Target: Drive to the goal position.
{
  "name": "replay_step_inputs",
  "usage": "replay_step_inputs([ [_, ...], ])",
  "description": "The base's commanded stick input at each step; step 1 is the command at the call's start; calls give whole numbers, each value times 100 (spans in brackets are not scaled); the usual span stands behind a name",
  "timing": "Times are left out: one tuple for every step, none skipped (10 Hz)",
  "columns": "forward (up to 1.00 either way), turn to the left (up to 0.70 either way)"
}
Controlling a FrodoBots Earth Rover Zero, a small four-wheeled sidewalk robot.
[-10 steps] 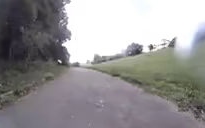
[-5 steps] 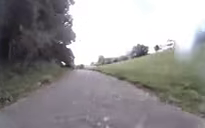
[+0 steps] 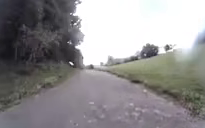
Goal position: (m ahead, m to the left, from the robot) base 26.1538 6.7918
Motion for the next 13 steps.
replay_step_inputs([
  [100,0],
  [100,0],
  [100,0],
  [100,0],
  [100,0],
  [100,0],
  [100,0],
  [100,0],
  [100,0],
  [100,0],
  [100,0],
  [100,0],
  [100,0],
])
